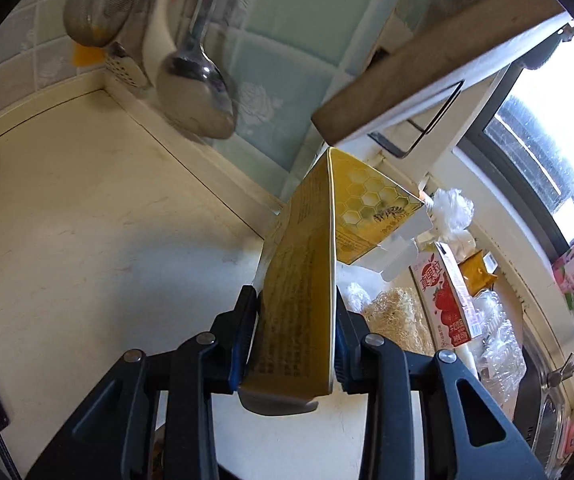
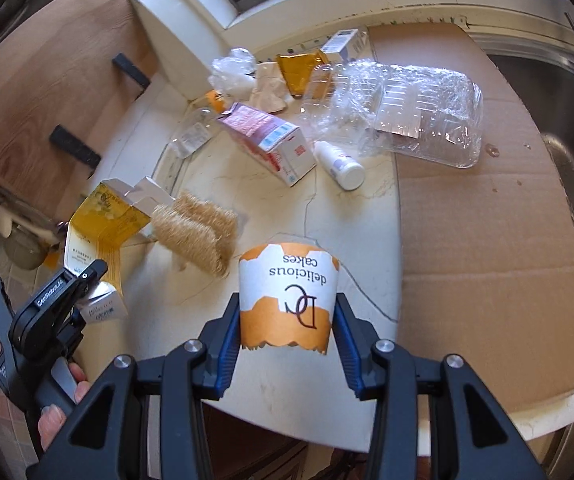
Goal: Collect trash
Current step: 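Carry both items down over the black bin and open both tools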
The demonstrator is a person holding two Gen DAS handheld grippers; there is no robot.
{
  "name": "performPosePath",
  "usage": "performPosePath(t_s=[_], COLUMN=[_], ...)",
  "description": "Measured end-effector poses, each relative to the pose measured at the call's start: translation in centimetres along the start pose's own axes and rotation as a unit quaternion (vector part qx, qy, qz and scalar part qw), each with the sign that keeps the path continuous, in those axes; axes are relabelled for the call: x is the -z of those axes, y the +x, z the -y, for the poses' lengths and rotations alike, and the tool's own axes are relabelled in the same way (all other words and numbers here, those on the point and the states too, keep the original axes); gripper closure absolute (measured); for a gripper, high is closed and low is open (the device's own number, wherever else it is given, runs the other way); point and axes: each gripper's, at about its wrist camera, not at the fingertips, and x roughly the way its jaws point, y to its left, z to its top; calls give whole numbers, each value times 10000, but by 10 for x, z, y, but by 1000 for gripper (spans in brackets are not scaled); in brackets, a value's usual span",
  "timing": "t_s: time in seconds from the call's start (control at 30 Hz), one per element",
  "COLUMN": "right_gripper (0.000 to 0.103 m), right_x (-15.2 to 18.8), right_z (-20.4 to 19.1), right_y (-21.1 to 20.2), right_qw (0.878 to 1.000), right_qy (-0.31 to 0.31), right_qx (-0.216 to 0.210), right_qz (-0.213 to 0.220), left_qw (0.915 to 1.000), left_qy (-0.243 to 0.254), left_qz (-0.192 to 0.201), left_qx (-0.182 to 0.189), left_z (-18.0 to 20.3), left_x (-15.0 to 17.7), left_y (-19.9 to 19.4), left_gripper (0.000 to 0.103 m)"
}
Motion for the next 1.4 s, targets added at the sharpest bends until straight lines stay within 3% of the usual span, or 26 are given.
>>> performPosePath(t_s=[0.3, 0.43, 0.57, 0.73, 0.9, 1.03, 1.17, 1.4], right_gripper=[60, 60, 60, 60, 60, 60, 59, 58], right_x=[58, 91, 122, 154, 185, 212, 242, 279], right_z=[-16, -20, -16, -14, -11, 12, 43, 95], right_y=[-28, -27, -9, 12, 31, 67, 115, 213], right_qw=[9952, 9897, 9834, 9745, 9638, 9579, 9528, 9452], right_qy=[-799, -1216, -1358, -1664, -2078, -2013, -1798, -1268], right_qx=[-462, -513, -548, -381, -211, -51, 132, 534], right_qz=[-324, -554, -1068, -1455, -1655, -2045, -2442, -2960], left_qw=[9993, 9995, 9994, 9951, 9911, 9824, 9695, 9374], left_qy=[-10, 42, 76, -173, 390, 634, 927, 1786], left_qz=[36, -45, -289, -966, -1275, -1745, -2225, -2882], left_qx=[365, 298, 162, 98, -6, -191, -455, -797], left_z=[-40, -62, -83, -103, -108, -119, -135, -156], left_x=[49, 80, 115, 154, 197, 235, 281, 366], left_y=[-93, -126, -138, -119, -114, -93, -51, 48], left_gripper=[71, 71, 71, 71, 71, 70, 70, 70])
